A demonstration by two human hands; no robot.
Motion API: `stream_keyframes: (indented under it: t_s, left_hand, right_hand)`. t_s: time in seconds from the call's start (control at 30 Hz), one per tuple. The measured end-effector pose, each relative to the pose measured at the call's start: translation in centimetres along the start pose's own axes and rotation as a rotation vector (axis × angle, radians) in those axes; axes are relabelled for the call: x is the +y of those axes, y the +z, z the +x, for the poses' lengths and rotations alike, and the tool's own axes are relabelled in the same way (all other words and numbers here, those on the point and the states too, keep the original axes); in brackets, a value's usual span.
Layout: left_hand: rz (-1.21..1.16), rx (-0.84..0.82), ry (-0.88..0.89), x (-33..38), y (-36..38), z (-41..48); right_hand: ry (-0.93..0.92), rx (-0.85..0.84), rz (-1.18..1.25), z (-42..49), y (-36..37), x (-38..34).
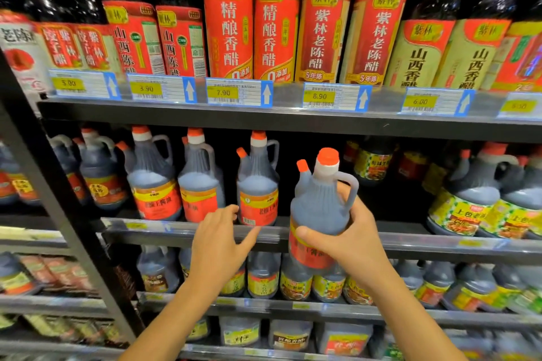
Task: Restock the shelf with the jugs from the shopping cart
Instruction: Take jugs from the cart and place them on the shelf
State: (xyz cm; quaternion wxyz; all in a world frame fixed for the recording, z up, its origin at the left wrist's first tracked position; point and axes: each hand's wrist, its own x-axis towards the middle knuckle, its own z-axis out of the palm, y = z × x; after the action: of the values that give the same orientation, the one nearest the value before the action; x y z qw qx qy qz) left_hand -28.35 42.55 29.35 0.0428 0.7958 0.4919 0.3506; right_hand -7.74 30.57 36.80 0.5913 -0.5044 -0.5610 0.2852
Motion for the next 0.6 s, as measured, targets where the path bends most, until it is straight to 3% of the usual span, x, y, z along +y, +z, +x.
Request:
stream_keyframes:
  t_s: [0.13,0.27,0.4,0.6]
  left_hand:
    - [0.234,0.003,0.167,-1.4,1.4,-0.6]
    - [0.228,0.041,0.194,-2.1,2.1,-0.5]
    - [0.254,0.033,0.208,-2.2,2.1,-0.6]
    - [0.262,0.015,0.207,-2.2,2.1,-0.8]
  right_hand:
    - [-0.18,0.024,-0.105,1.4,-0.1,-0.7]
    - [-0.294,0.047,-0.211,3.4,0.1,-0.1]
    - [-0.244,0.084,-0.207,4.8,0.2,1.9]
    - [-0.028,0.122,-0.175,7.0,-0.1,4.3]
